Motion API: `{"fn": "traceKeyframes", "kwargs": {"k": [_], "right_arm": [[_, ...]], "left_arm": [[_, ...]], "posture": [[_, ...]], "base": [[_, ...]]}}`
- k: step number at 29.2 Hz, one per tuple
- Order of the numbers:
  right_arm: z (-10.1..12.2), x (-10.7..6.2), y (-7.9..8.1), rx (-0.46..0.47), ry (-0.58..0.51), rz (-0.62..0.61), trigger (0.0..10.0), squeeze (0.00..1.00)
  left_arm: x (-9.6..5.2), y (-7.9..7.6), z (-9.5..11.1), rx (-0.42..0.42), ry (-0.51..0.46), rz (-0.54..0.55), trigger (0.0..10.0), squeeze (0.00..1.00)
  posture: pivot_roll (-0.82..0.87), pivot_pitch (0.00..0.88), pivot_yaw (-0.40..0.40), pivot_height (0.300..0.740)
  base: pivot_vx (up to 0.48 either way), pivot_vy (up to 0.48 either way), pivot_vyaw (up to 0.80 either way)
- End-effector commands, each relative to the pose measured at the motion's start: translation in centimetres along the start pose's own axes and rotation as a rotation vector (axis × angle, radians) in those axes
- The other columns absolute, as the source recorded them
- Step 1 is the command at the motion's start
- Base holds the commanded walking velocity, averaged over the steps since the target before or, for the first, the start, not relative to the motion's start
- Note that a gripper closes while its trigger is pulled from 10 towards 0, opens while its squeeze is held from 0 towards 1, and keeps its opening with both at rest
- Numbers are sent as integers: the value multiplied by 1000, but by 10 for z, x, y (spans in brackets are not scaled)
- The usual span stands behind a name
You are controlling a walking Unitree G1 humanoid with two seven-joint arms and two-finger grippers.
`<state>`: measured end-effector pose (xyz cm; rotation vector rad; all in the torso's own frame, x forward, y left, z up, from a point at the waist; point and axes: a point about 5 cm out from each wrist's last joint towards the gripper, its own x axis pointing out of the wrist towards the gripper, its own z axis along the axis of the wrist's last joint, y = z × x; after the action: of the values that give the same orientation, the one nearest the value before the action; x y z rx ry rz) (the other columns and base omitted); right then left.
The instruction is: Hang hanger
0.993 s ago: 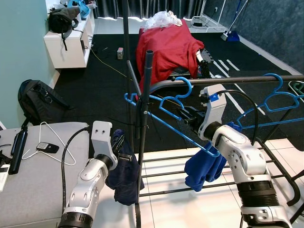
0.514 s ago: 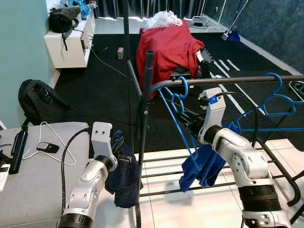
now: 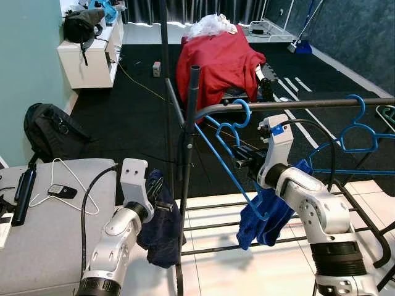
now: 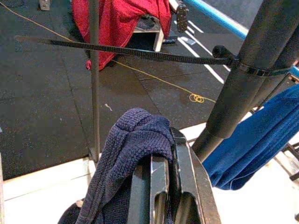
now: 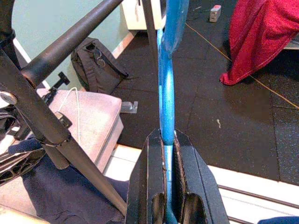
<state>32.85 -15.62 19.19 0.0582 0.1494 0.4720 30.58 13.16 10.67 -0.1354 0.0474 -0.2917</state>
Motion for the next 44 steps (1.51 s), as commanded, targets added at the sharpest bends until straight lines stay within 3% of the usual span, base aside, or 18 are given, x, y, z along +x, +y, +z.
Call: {"fn": "traceKeyframes", "kwargs": {"k": [1, 4, 7, 9, 13, 16, 24, 30, 33, 38, 40, 44], "right_arm": [[1, -3, -2, -2, -16, -23, 0, 0], [2, -3, -1, -26, -27, -49, 0, 0], [-2, -7, 11, -67, -89, -89, 0, 0], [-2, -7, 11, -67, -89, -89, 0, 0], [-18, -17, 32, -43, -91, -106, 0, 0], [-21, -20, 36, -63, -95, -129, 0, 0], [-11, -26, 25, -140, -204, -273, 0, 0], [-9, -24, 14, -156, -214, -298, 0, 0], [0, -19, 5, -189, -269, -293, 0, 0], [4, -18, 5, -210, -303, -279, 0, 0], [-1, -24, 17, -250, -346, -252, 0, 0], [-6, -27, 23, -264, -355, -244, 0, 0]], "left_arm": [[-1, 2, 3, 16, -2, -6, 10000, 0], [-1, 2, 3, 16, -2, -6, 10000, 0], [-1, 3, 5, 18, -4, -7, 10000, 0], [-1, 3, 5, 18, -4, -7, 10000, 0], [-6, 3, 6, 20, -3, -7, 10000, 0], [-7, 2, 7, 33, -8, -11, 10000, 0], [-7, 1, 12, 38, -27, -12, 10000, 0], [-5, -1, 13, 39, -25, -20, 10000, 0], [-5, -1, 13, 41, -23, -26, 10000, 0], [-5, -1, 13, 42, -23, -26, 10000, 0], [-6, -1, 13, 41, -27, -23, 10000, 0], [-6, -1, 13, 40, -27, -21, 10000, 0]], "posture": [[-60, 54, -36, 740], [-60, 54, -35, 740], [-53, 75, -36, 740], [-53, 75, -36, 740], [-49, 97, -31, 740], [-45, 107, -27, 740], [-43, 109, -18, 740], [-39, 101, -16, 740], [-39, 94, -19, 740], [-38, 91, -22, 740], [-38, 86, -27, 740], [-39, 84, -27, 740]], "base": [[0, 0, 0], [0, 0, 0], [0, 0, 0], [0, 0, 0], [0, 0, 0], [0, 0, 0], [0, 0, 0], [0, 0, 0], [0, 0, 0], [0, 0, 0], [0, 0, 0], [0, 0, 0]]}}
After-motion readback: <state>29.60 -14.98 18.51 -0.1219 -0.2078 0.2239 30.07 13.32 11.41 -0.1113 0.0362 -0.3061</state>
